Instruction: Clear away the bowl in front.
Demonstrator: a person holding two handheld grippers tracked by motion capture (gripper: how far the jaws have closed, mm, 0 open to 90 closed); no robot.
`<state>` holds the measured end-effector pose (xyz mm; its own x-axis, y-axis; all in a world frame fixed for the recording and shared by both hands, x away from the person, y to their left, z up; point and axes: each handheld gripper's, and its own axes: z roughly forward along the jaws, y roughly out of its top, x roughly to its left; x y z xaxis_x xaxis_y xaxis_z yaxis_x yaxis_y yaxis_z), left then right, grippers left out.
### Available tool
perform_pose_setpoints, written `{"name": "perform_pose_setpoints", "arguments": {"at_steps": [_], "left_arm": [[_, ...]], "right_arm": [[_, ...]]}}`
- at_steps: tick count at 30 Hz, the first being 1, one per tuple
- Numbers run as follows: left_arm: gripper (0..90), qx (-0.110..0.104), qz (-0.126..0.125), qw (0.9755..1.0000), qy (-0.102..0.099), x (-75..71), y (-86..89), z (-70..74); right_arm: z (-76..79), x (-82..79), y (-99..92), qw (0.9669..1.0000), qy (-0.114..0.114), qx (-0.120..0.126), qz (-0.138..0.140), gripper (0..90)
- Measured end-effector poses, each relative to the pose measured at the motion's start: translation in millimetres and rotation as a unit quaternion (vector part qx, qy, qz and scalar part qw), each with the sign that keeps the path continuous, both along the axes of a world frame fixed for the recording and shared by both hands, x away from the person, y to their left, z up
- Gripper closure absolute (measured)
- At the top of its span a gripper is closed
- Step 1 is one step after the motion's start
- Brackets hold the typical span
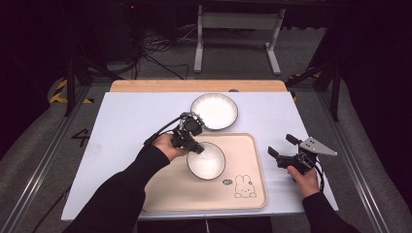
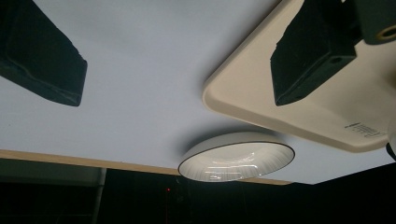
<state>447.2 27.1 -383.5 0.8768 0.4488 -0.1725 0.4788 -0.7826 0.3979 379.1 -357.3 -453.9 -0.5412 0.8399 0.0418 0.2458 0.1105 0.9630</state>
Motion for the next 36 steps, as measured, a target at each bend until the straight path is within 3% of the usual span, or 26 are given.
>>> {"name": "perform_pose_setpoints", "arguments": {"at_steps": [16,21,29,36], "left_arm": [[82.1,0.007,-0.006,1.0,-0.001,0.9,-7.0,-7.8],[82.0,0.023,-0.012,0.9996,-0.008,0.8,-8.2,-10.3],[81.9,0.019,-0.01,0.9998,-0.001,3.5,-7.3,-11.9],[81.6,0.012,-0.003,0.9997,0.019,8.3,-4.7,-15.3]], "right_arm": [[0.0,0.0,-0.1,1.0,0.0,0.0,0.0,4.2],[0.0,0.0,-0.2,1.0,0.0,0.0,0.001,4.2],[0.0,0.0,-0.1,1.0,0.0,0.0,0.001,4.2],[0.0,0.0,-0.1,1.0,0.0,0.0,0.001,4.2]]}}
